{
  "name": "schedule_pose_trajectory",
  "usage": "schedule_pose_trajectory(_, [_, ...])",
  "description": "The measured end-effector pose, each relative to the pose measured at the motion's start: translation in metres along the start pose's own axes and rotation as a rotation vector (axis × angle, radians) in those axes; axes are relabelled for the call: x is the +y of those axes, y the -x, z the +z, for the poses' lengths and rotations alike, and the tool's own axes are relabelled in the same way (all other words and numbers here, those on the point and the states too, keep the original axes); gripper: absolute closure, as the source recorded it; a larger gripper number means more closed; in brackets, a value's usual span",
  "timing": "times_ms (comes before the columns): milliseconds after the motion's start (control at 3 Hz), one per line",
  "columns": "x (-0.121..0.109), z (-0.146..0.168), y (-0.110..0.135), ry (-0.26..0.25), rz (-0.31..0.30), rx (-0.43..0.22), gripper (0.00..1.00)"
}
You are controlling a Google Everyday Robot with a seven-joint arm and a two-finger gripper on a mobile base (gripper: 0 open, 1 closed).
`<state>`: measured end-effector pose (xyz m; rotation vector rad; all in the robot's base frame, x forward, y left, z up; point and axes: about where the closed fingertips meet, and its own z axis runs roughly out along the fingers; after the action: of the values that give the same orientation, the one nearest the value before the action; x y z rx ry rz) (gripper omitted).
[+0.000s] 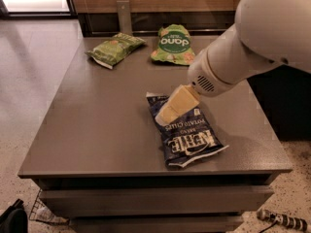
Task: Move blue chip bag near green rice chip bag
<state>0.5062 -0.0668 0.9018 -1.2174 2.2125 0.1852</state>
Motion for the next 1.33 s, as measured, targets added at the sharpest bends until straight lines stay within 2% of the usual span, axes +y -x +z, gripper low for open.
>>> schedule_pose_trajectory(333, [0.006, 0.052, -0.029, -0.025, 0.045, -0.008, 0.03])
schedule_pose_trajectory(667, [0.01, 0.077, -0.049, -0.012, 0.068, -0.012, 0.26])
schedule_pose_trajectory(1000, [0.01, 0.077, -0.049, -0.01, 0.072, -0.013, 0.48])
schedule_pose_trajectory(1333, [0.009, 0.071, -0.045, -0.01, 0.071, -0.013, 0.8])
